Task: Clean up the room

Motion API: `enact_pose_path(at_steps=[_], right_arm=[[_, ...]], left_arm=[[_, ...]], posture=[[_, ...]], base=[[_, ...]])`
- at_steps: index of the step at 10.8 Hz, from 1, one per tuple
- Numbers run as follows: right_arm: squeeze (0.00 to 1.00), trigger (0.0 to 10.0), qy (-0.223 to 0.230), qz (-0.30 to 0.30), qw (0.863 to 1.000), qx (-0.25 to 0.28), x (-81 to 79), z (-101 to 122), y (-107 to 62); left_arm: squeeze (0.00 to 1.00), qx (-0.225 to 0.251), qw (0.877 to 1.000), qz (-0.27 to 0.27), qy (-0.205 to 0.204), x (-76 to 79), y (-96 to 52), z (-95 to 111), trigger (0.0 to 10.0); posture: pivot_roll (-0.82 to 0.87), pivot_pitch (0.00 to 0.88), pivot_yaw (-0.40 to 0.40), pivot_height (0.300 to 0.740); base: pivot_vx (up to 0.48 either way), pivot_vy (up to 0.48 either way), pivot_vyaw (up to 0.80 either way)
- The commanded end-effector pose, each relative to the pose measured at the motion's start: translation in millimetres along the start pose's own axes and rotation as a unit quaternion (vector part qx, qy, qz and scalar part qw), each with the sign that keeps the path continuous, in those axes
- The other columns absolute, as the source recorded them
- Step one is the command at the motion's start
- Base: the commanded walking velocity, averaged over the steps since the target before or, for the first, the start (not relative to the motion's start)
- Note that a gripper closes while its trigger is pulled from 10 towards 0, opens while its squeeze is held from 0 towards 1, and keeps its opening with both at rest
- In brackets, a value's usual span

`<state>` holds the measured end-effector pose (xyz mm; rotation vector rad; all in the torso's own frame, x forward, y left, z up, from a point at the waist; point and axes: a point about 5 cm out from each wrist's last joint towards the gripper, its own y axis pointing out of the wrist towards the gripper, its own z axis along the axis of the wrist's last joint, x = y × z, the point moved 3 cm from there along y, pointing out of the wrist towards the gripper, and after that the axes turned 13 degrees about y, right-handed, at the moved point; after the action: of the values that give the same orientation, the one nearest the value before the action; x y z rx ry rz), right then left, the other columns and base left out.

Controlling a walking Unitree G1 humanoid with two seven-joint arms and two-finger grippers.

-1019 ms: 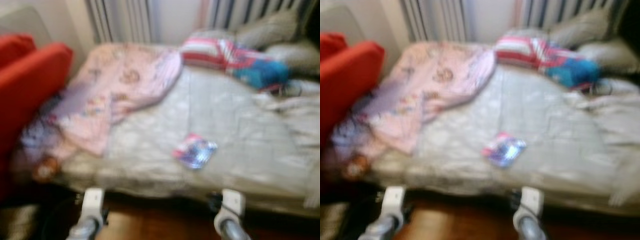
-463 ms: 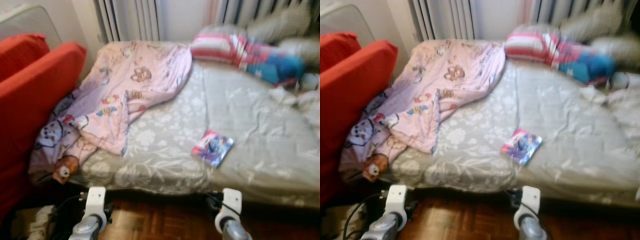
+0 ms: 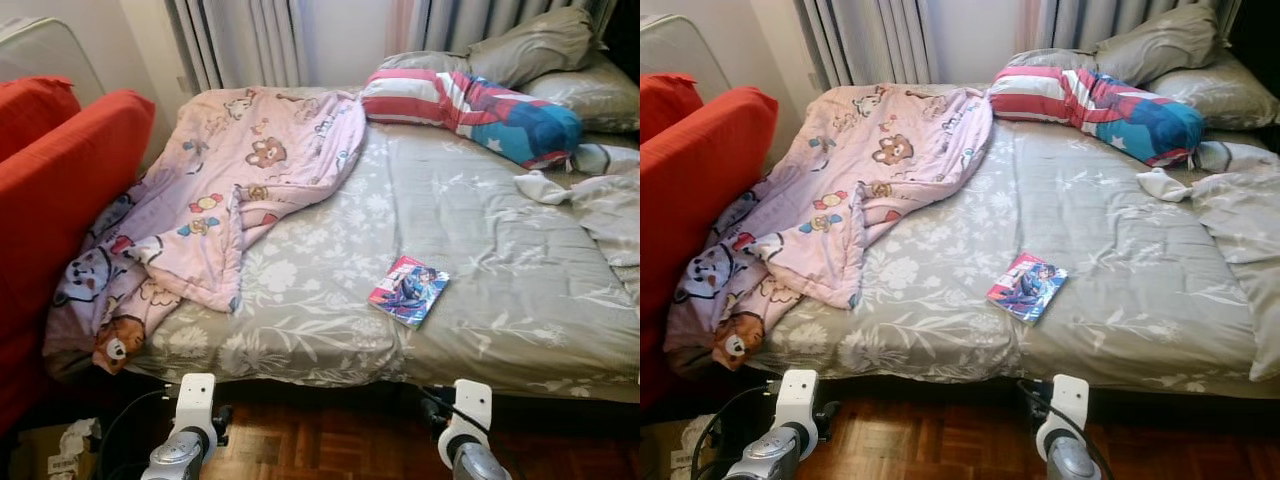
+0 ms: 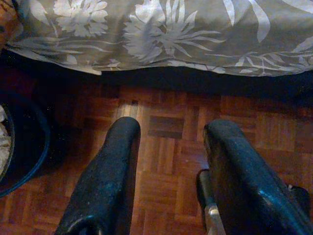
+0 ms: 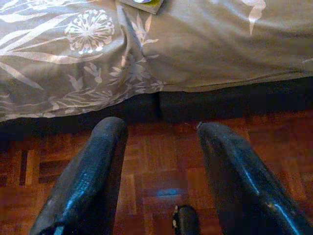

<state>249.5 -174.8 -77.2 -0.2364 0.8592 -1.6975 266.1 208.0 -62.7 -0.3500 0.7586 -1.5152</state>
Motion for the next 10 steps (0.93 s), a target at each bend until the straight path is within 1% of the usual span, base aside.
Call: enact_pose_path(at_steps=[1,2,3,4,6,8,10], right_arm=[[0.00,10.0,-0.007,0.007,1.000,-0.007,-3.8,-2,0.2],[0.00,10.0,-0.006,0.006,1.000,-0.006,-3.4,-2,0.2],[0.00,10.0,0.014,-0.001,1.000,-0.005,-1.2,-2,0.0],[0.00,10.0,0.008,0.004,1.000,0.000,-2.1,1,0.6],[0.00,10.0,0.009,0.004,1.000,0.002,-2.3,3,1.2],[0.00,10.0,0.004,0.005,1.000,0.003,-2.1,6,2.2],[0.00,10.0,-0.008,-0.009,1.000,-0.003,8.3,8,2.1]], left_arm=[[0.00,-0.006,1.000,0.001,0.003,-1.5,0.0,-2,10.0],[0.00,-0.006,1.000,0.002,0.000,-1.3,0.1,-1,10.0],[0.00,-0.006,1.000,0.002,-0.001,-1.3,0.0,-1,10.0],[0.00,-0.006,1.000,0.002,-0.002,-1.2,0.1,-1,10.0],[0.00,-0.006,1.000,0.003,-0.004,-1.3,0.3,-1,10.0],[0.00,-0.008,1.000,0.005,-0.008,-1.5,0.3,-1,10.0],[0.00,-0.021,1.000,0.003,-0.015,2.2,-1.9,-11,10.0]], posture=[[0.10,0.061,0.070,0.740],[0.10,0.062,0.068,0.740],[0.10,0.061,0.067,0.740],[0.09,0.062,0.067,0.740],[0.09,0.059,0.062,0.740],[0.09,0.045,0.043,0.740],[0.09,0.000,0.028,0.740]], base=[[0.000,0.000,0.45],[0.000,0.000,0.80],[0.000,0.000,0.00],[0.000,0.000,0.00],[0.000,0.000,0.00],[0.000,0.000,0.00],[0.000,0.000,0.00]])
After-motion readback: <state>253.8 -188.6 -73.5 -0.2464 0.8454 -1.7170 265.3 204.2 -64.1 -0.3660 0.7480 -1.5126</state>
